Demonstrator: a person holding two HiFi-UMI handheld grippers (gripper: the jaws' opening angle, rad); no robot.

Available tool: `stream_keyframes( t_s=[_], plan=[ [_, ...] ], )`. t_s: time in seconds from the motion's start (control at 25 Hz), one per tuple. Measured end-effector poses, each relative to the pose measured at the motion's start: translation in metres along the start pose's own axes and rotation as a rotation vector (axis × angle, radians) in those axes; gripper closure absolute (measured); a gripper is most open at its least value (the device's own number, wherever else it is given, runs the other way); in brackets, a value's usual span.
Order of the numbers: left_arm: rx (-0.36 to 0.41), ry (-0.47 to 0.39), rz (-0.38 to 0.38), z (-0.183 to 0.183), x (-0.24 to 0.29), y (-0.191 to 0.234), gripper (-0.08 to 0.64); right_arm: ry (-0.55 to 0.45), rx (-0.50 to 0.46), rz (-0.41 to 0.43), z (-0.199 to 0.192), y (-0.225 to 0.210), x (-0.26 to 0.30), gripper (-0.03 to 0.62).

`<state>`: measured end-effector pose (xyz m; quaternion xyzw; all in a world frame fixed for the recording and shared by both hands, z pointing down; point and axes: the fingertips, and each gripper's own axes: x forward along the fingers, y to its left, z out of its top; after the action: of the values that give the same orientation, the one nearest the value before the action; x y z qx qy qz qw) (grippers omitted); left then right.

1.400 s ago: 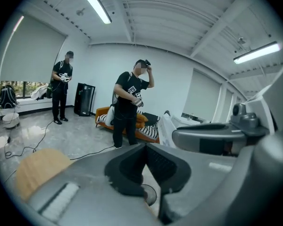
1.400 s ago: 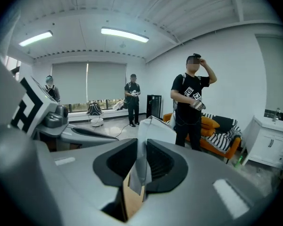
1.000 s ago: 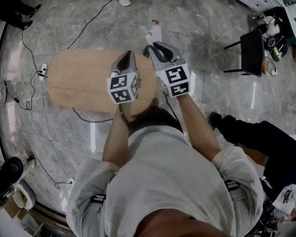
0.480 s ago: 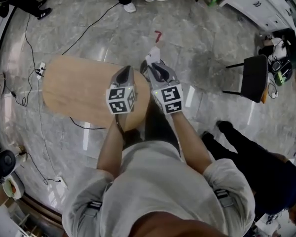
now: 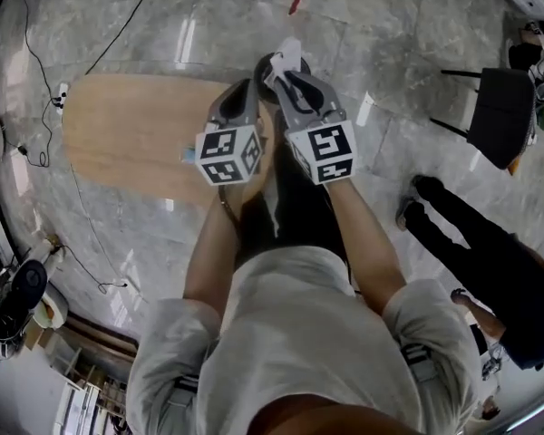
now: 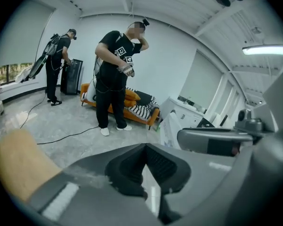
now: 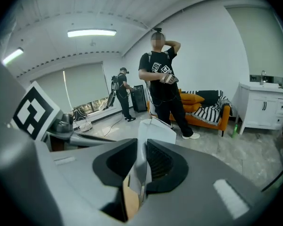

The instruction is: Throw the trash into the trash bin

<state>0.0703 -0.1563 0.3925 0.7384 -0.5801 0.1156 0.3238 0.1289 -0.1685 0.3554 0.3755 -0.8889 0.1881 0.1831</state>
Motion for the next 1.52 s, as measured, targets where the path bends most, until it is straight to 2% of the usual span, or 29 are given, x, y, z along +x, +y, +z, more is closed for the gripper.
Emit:
stream_keyframes(
  t_s=[0.16,0.24,0.36,0.44,0.52,0.6,0.72,0.96,1.16,1.36,1.52],
  plan=[
    [0.077,0.041,-0.013,-0.022,0.036,0.002,0.541,0.015,0.052,-0.001,-0.033,-0.018,0.016,0.520],
    [0.094,0.079,-0.002,-0.044,0.058,0.004,0.541,0.034,0.050,-0.012,-0.057,-0.037,0.024,0.518],
    [0.046,0.176,-0.002,-0.094,0.085,0.014,0.541,0.091,0.025,-0.001,-0.100,-0.050,0.045,0.518],
    [0.019,0.260,-0.007,-0.128,0.093,0.029,0.541,0.140,0.049,0.018,-0.132,-0.048,0.063,0.518],
    [0.024,0.340,-0.008,-0.156,0.097,0.043,0.541,0.177,0.097,0.013,-0.162,-0.049,0.076,0.518],
    [0.048,0.376,-0.005,-0.173,0.110,0.052,0.541,0.193,0.140,-0.009,-0.187,-0.063,0.084,0.518],
    [0.085,0.392,-0.029,-0.187,0.140,0.053,0.541,0.203,0.174,-0.035,-0.210,-0.087,0.094,0.518],
    [0.197,0.471,-0.099,-0.218,0.188,0.057,0.541,0.235,0.201,-0.012,-0.240,-0.110,0.111,0.518],
    [0.234,0.490,-0.118,-0.224,0.222,0.065,0.541,0.271,0.236,-0.010,-0.271,-0.124,0.134,0.518],
    [0.434,0.531,-0.187,-0.227,0.259,0.076,0.541,0.306,0.261,-0.018,-0.303,-0.140,0.162,0.518],
    [0.459,0.567,-0.205,-0.238,0.274,0.081,0.541,0.332,0.287,-0.010,-0.323,-0.143,0.177,0.518]
  ],
)
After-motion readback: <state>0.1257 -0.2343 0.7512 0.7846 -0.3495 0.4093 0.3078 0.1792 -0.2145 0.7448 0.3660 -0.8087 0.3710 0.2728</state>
